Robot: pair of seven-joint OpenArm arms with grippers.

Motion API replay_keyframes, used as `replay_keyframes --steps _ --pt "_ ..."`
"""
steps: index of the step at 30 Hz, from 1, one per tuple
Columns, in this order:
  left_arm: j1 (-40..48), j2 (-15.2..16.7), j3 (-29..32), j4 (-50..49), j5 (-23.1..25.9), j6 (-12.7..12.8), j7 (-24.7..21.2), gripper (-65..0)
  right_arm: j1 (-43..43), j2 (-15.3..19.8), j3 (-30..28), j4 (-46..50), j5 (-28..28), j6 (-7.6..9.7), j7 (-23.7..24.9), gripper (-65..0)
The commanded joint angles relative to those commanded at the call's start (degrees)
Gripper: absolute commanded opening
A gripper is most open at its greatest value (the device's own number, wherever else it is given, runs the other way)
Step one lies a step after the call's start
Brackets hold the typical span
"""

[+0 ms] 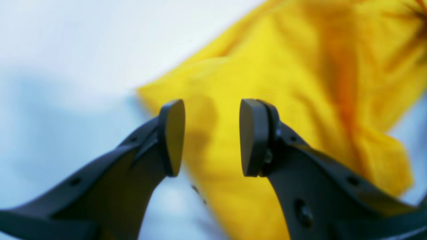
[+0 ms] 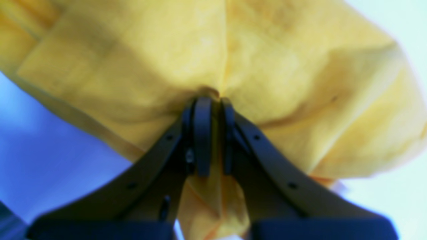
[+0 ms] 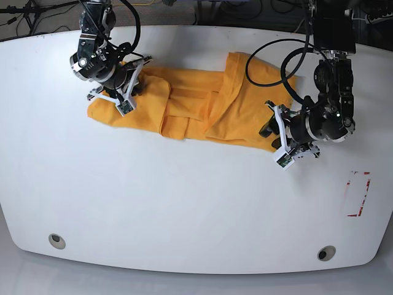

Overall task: Fold the T-shirt properly
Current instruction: 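Open the left gripper and move it away from the shirt, then drag the shirt end with the right gripper, rotating the shirt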

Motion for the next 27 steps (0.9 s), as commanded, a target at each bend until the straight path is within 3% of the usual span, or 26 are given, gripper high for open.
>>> replay_keyframes --steps 7,12,16,21,27 --pt "-1.5 0.1 -15.6 -1.7 0.4 0.0 -0.2 -39.7 4.5 -2.1 0.1 3.1 0.0 0.0 -4.0 -24.7" --pt "-2.8 -0.4 -22.3 -4.7 0.4 0.0 -0.2 -39.7 8.4 -5.4 0.1 2.8 1.0 0.0 -6.4 -14.0" --pt "-2.7 -2.0 -26.4 -6.0 0.4 0.0 -0.2 -39.7 10.9 -8.9 0.0 2.5 2.5 0.0 -8.3 -10.9" --pt "-2.3 -4.0 -27.3 -6.3 0.4 0.0 -0.2 -39.7 14.2 -13.1 0.0 -0.4 4.7 0.0 -11.9 -11.1" --pt "-0.3 -5.7 -27.3 -6.3 0.4 0.0 -0.2 -39.7 16.4 -13.1 -1.6 -5.7 13.2 0.0 -14.4 -11.1"
